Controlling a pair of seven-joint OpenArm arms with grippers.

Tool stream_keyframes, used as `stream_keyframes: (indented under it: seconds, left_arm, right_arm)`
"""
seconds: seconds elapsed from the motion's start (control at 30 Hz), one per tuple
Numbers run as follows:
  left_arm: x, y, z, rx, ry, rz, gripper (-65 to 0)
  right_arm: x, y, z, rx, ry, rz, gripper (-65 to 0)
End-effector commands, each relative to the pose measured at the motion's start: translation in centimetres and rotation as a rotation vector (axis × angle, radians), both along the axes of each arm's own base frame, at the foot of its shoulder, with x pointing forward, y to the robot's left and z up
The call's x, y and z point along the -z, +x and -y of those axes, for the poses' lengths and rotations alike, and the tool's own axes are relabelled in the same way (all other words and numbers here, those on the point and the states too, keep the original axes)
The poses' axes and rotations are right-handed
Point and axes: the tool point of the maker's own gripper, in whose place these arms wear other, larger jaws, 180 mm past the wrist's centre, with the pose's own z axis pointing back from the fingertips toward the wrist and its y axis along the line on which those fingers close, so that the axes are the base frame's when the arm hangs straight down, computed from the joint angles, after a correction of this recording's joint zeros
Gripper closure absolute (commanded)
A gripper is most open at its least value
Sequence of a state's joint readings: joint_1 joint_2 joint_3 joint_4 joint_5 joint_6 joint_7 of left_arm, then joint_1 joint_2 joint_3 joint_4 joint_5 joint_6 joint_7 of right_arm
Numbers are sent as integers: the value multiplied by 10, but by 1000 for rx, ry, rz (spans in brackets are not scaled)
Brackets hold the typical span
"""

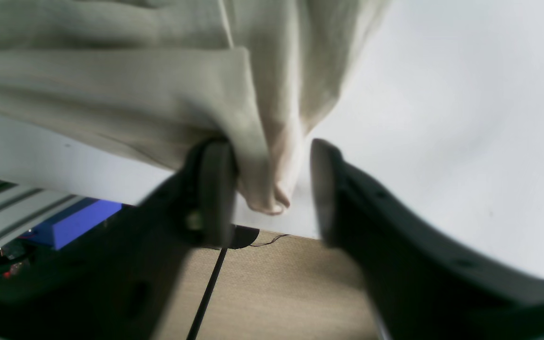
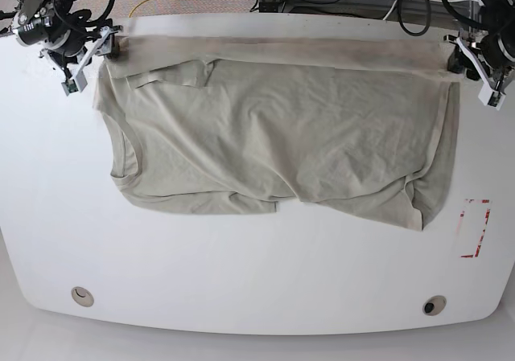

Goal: Fold the T-shirt properly
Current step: 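Release the right gripper and move it along the shirt's side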

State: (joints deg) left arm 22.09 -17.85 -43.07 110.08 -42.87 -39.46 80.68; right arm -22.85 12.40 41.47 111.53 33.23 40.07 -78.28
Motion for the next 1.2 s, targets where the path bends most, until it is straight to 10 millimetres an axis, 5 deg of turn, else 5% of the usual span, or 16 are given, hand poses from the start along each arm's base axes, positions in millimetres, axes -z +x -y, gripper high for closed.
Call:
stream_keyframes:
  seconds: [0.0, 0.1, 0.27, 0.47, 0.9, 1.17]
  left_arm:
    - [-10, 7, -4, 18, 24, 26, -326]
    - [-7, 8, 1, 36, 17, 17, -339]
    - [-6, 10, 6, 56, 7, 18, -339]
    - [-25, 41, 5, 48, 11, 119, -339]
    - [-57, 78, -3, 10, 20, 258, -340]
    - [-66, 93, -5, -3, 1, 300, -343]
  right_arm:
    - [-9, 7, 6, -5, -20, 32, -541]
    - [-14, 18, 6, -5, -22, 63, -650]
    - [-25, 41, 8, -3, -27, 124, -650]
    - [-44, 89, 10, 16, 3, 236, -650]
    - [-37, 182, 33, 132, 240, 306, -650]
    - [-36, 243, 20, 112, 367, 351, -650]
